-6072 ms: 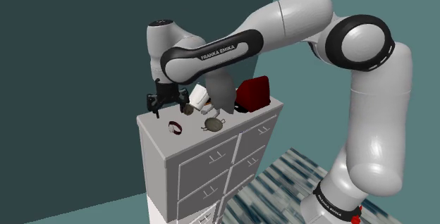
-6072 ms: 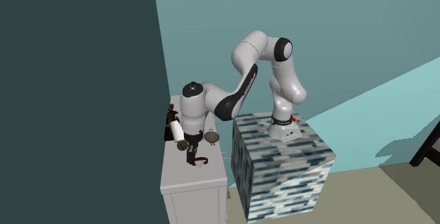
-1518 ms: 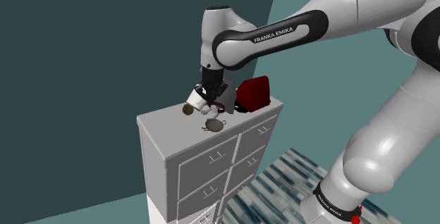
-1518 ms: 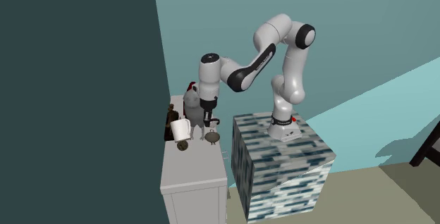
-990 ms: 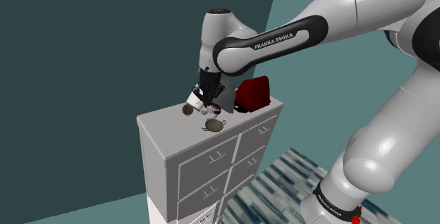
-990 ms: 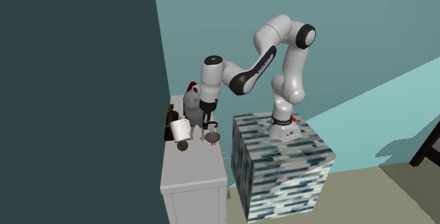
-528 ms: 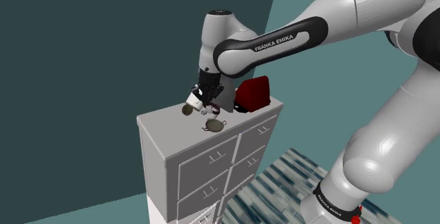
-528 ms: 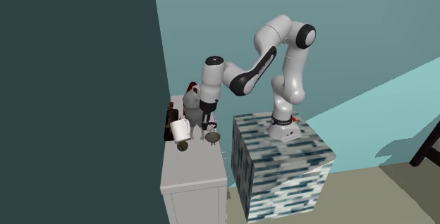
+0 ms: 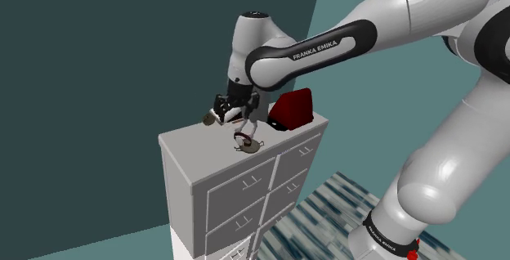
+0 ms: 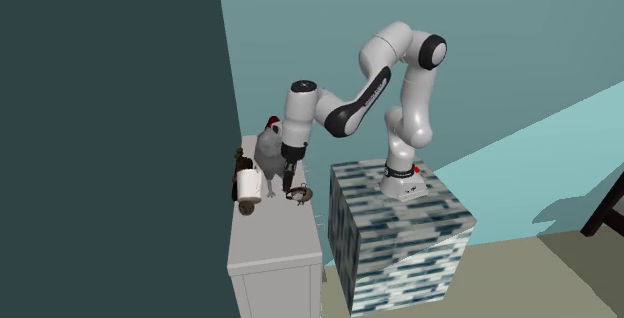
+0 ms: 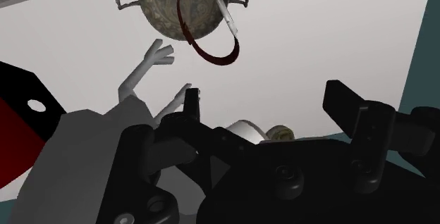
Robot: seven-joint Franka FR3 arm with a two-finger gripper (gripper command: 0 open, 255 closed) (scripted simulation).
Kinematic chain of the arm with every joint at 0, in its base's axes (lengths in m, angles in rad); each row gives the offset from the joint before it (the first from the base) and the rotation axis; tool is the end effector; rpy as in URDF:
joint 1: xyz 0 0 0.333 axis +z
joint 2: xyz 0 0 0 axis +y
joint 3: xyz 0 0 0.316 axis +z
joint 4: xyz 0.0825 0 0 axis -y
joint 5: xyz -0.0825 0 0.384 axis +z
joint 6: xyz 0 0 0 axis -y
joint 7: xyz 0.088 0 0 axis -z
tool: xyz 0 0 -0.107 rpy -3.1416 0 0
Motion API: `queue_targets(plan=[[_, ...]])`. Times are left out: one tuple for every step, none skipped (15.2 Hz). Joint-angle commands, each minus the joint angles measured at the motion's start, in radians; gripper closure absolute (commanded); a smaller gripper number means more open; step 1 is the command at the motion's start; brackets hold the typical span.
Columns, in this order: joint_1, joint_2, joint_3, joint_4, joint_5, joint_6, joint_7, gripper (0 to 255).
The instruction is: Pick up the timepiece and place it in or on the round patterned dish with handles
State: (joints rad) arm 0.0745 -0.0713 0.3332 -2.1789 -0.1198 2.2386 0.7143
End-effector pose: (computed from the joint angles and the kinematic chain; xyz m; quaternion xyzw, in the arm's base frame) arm 0.4906 0.2101 0.4322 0.9891 -0.1181 0.0857 0.0181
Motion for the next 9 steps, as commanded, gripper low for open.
queue_targets(plan=[[-0.003, -0.01, -0.004, 0.026, 0.012, -0.162, -0.011, 0], [-0.002, -0.02, -0.003, 0.043, 0.017, -0.188, -0.014, 0], [-0.002, -0.02, -0.003, 0.043, 0.017, -0.188, -0.014, 0], [-0.002, -0.02, -0.003, 0.043, 0.017, -0.188, -0.014, 0], [-0.002, -0.02, -0.003, 0.043, 0.017, -0.188, -0.014, 0], [-0.002, -0.02, -0.003, 0.043, 0.017, -0.188, -0.014, 0], [-0.002, -0.02, -0.003, 0.043, 0.017, -0.188, -0.014, 0], [-0.002, -0.02, -0.003, 0.043, 0.017, -0.188, -0.014, 0], [-0.002, -0.02, -0.003, 0.043, 0.017, -0.188, -0.014, 0]])
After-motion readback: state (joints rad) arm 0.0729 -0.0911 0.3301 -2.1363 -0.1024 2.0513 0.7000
